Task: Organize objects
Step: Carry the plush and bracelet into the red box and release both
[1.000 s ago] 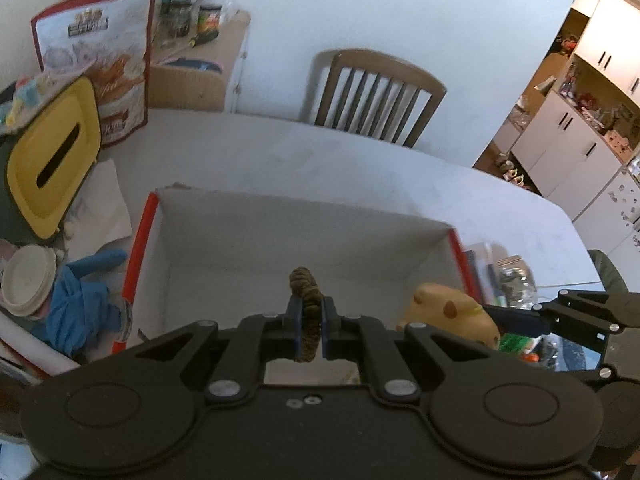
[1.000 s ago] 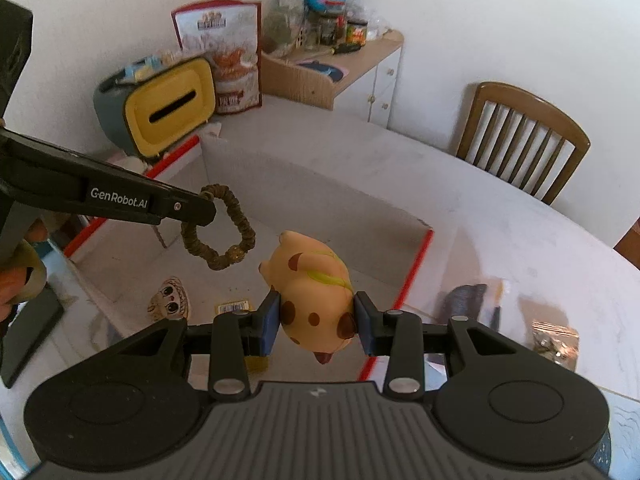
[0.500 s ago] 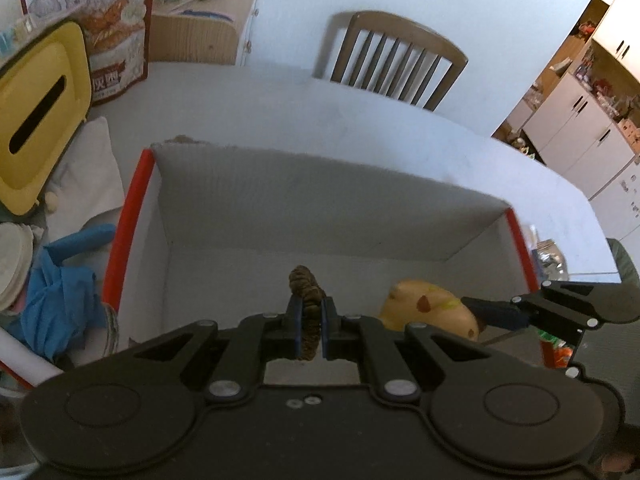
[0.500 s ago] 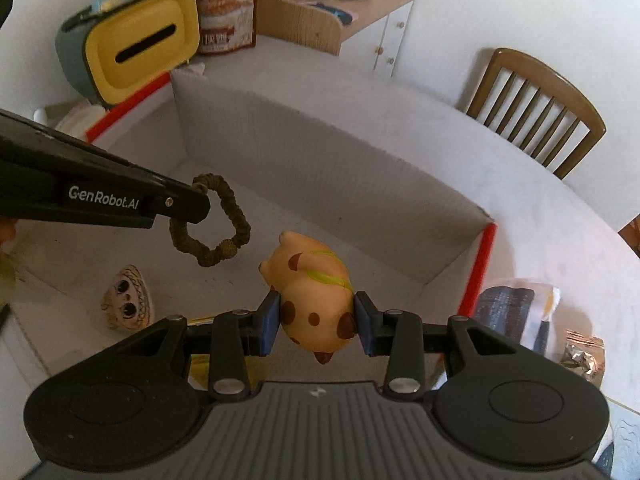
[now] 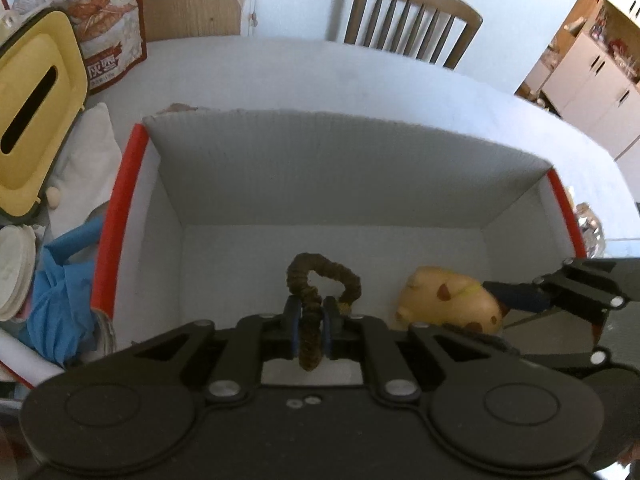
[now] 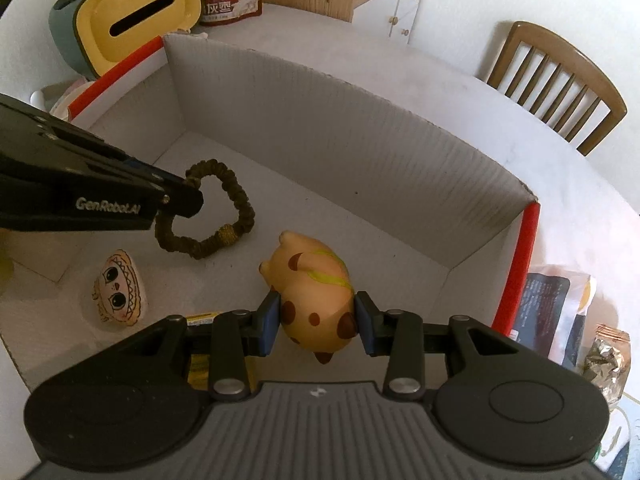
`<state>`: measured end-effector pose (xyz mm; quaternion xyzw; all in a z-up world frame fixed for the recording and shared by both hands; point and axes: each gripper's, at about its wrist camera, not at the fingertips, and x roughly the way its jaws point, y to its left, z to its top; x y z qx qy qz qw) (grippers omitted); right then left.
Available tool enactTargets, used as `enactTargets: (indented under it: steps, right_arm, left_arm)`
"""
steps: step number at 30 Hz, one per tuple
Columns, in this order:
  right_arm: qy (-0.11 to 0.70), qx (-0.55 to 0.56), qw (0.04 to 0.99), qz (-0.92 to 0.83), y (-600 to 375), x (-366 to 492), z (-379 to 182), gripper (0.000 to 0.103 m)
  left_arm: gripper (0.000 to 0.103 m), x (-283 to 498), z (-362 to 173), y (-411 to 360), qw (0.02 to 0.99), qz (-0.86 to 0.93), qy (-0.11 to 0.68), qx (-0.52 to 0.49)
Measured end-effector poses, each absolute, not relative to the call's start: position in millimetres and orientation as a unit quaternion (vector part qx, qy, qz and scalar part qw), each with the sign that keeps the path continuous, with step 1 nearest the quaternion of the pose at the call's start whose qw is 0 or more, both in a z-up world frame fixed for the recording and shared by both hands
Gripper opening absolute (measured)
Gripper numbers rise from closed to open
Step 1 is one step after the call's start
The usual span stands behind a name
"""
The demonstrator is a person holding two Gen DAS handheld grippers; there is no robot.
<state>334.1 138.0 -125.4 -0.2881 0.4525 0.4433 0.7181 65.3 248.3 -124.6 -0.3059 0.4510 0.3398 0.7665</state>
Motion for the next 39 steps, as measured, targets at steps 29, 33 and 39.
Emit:
enactTargets:
  steps: [29,33,39]
  right_arm:
    - [0.407,-0.235,0.746,0.472,99,322,-79,0.063]
    - [0.401,-0.214,0.753,0.476,79,319,-65,0.063]
    - [0.383,-0.184,0.76,0.491,51,309,-42,0.068]
  left_arm:
    - [0.057,49,-96,215,0.783,0.338,0.436,-0.288]
    - [0.06,47,-78,202,0.797,0.336,0.418,-0.277]
    - [0.067,50,-54,171,0.818,0.336,0.397,-0.245]
